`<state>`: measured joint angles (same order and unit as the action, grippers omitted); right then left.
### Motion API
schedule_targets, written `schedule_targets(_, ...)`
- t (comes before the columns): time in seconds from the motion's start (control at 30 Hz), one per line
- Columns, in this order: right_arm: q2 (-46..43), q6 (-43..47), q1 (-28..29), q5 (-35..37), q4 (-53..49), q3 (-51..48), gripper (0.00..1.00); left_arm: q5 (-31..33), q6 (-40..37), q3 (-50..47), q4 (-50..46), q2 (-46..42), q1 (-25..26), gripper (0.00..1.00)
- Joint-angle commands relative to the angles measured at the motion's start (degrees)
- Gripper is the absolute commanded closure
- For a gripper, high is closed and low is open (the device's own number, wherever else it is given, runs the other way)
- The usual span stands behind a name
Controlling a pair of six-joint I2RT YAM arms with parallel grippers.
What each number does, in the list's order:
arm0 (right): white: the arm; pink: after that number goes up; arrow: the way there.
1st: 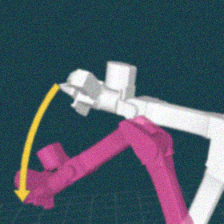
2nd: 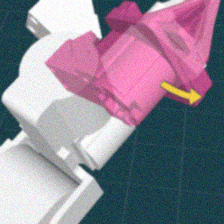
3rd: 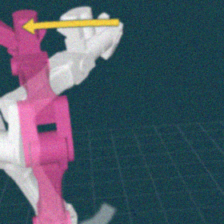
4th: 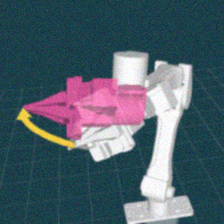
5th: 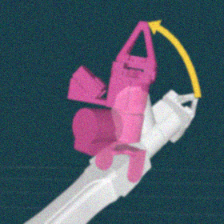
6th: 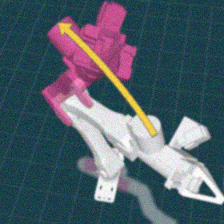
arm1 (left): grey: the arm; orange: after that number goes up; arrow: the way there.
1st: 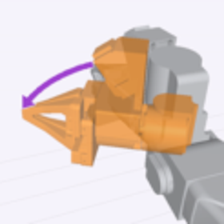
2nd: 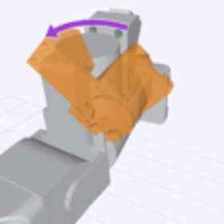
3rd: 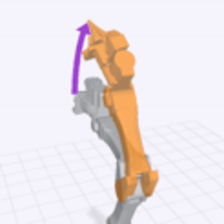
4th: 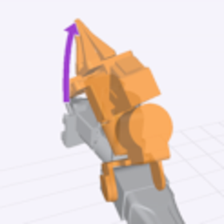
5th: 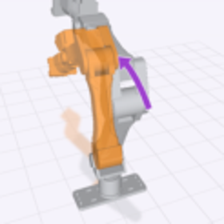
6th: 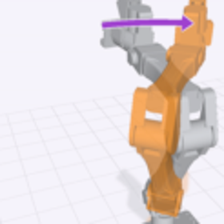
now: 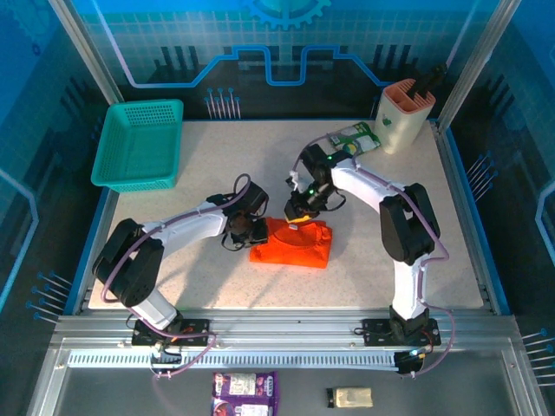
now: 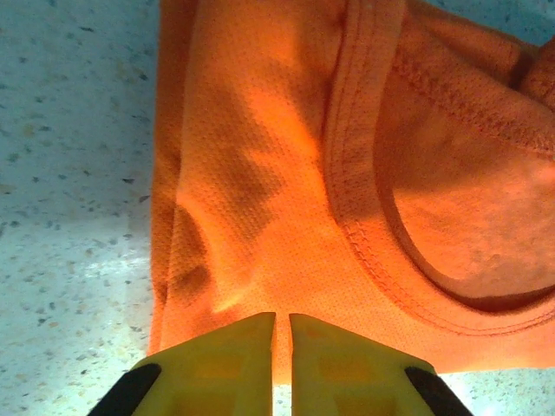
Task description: Fold the inside-out t-shirt
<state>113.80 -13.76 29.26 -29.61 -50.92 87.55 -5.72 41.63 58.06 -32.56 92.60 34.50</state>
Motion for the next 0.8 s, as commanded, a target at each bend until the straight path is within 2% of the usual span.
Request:
schedule_targets(0.0,0.7,-3.9,1.4,-5.7,6.1,-2.6,0.69,-2.4,-0.2,-0.4,1.1,1.1,-0.2,0.88)
schedule_targets(0.17,5.3,-5.9,0.9,1.1,8.5,-2.6,0.72,-2.7,-0.3,-0.2,1.0,-0.4,-0.1,0.88)
schedule_targets(0.33,7.2,-5.1,1.2,2.4,6.9,-1.4,0.75,-5.0,-0.1,1.8,1.6,-0.4,0.8,0.89)
schedule_targets(0.53,-3.7,-9.1,2.0,1.7,7.5,-3.0,0.71,-6.7,-0.1,8.2,1.3,5.1,3.5,0.89)
schedule_targets(0.77,-16.0,-13.9,-1.5,4.6,9.0,-14.5,0.71,-6.6,-1.1,12.6,-0.1,12.0,5.9,0.92)
